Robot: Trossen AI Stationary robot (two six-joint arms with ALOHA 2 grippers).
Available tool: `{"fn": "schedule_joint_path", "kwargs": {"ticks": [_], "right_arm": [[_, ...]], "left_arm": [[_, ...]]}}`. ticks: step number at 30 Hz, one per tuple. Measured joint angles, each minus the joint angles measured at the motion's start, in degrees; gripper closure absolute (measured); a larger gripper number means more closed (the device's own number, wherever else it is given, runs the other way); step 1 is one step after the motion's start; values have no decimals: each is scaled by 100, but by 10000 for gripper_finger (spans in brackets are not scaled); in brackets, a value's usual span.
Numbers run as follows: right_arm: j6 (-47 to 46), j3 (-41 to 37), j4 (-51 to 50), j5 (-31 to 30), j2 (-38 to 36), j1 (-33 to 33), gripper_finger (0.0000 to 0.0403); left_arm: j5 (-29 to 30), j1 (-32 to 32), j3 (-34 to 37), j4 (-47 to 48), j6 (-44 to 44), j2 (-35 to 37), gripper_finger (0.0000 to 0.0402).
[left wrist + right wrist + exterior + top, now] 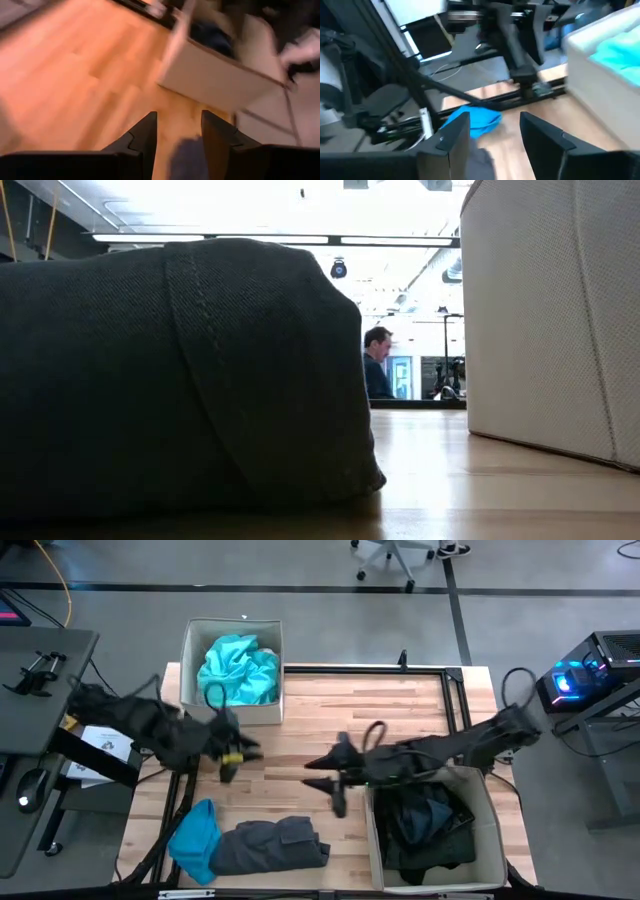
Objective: Sort clothes
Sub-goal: Put the gray pants into the bottom laundry organizer
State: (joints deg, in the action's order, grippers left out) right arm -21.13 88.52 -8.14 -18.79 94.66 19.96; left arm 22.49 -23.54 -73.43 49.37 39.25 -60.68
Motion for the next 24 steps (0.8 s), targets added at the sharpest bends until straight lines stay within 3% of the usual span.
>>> {"fn": "schedule_joint_path", "kwargs": {"ticks": [5, 8, 17, 21, 24], "right_arm": [[-86, 1032, -71, 961, 1027, -136, 223], [-92, 1848, -687, 1438, 1727, -148, 206], [-736, 4073, -2272, 2358, 3718, -34, 113], [-563, 4659, -2242, 2414, 4422, 63, 84], [-274, 4390, -1671, 2104, 4592, 150, 81]], "left_arm": [[-14, -1043, 0, 162, 405, -401, 297], [198, -1634, 0, 540, 885, -509, 297], [513, -3058, 0, 1870, 2236, -504, 297], [595, -3470, 0, 1935, 2362, -506, 297], [713, -3717, 0, 1942, 2528, -506, 297]]}}
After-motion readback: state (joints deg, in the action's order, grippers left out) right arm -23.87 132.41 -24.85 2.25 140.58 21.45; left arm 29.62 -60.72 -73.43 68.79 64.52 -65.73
